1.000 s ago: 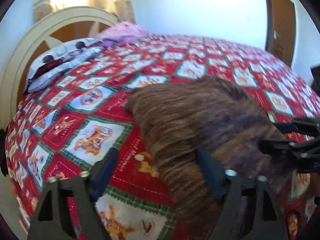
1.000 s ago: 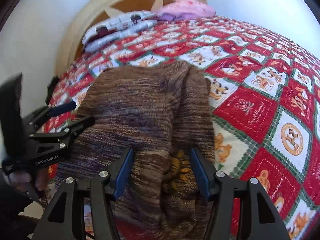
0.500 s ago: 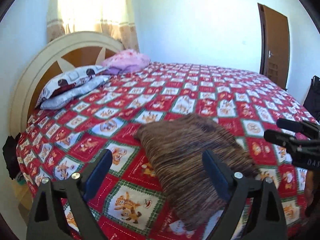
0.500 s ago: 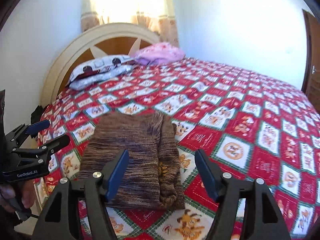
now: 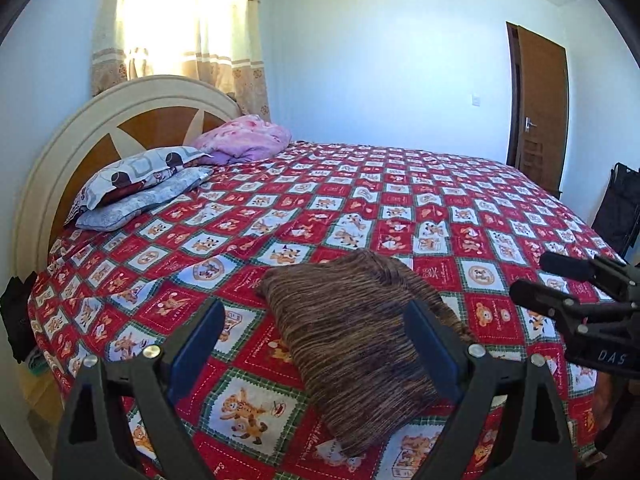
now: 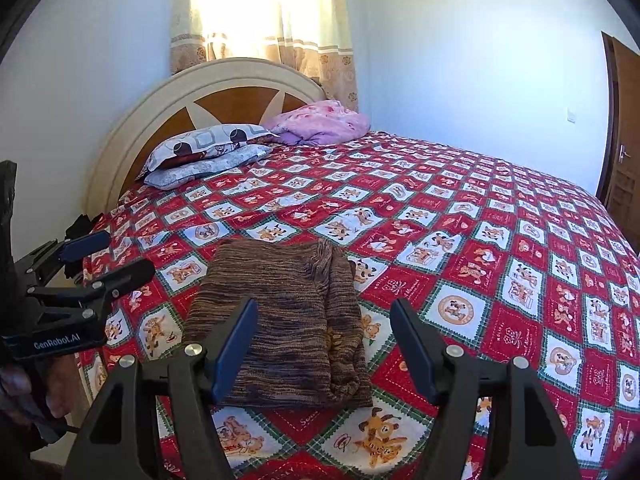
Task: Fold small clothes
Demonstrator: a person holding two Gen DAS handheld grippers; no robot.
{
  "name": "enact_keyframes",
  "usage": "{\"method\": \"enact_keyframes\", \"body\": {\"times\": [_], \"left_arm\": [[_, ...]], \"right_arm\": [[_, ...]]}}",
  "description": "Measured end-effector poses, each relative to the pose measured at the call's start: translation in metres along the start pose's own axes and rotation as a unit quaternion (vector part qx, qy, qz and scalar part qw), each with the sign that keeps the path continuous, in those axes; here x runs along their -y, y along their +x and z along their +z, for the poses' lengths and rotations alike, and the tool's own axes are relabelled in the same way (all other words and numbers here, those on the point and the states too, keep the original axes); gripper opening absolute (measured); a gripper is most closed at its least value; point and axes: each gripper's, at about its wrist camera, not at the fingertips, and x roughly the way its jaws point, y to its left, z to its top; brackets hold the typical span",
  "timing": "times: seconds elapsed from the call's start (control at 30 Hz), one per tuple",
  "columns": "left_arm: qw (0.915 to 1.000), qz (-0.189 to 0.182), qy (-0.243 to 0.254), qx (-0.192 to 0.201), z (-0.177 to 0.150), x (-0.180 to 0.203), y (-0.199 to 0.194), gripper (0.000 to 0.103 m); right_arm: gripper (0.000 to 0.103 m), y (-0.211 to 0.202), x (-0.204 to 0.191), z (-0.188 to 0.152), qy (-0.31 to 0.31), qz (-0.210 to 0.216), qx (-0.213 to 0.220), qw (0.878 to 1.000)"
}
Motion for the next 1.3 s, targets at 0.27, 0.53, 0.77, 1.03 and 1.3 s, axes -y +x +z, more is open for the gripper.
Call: {"method": "enact_keyframes", "body": {"times": [0.27, 0.53, 0.77, 1.03, 1.3], "left_arm": [[1.0, 0.0, 0.0, 0.001, 0.0, 0.001, -0.003, 0.094], [1.0, -0.002, -0.002, -0.001, 0.001, 0.002, -0.003, 0.094], [1.0, -0.003, -0.001, -0.001, 0.0, 0.003, -0.004, 0.094], [1.0, -0.002, -0.001, -0.001, 0.0, 0.004, -0.005, 0.094], [1.0, -0.003, 0.0, 0.0, 0.0, 0.007, -0.007, 0.1]], "right_arm": [[0.07, -0.003, -0.001, 0.0, -0.001, 0.001, 0.002, 1.0], [0.07, -0.008, -0.002, -0.001, 0.0, 0.002, 0.005, 1.0], [0.07, -0.011, -0.006, -0.001, 0.003, -0.001, 0.006, 1.0], [0.071, -0.012, -0.006, -0.001, 0.004, 0.0, 0.008, 1.0], [0.071, -0.019, -0.007, 0.001, 0.015, -0.006, 0.023, 1.0]]}}
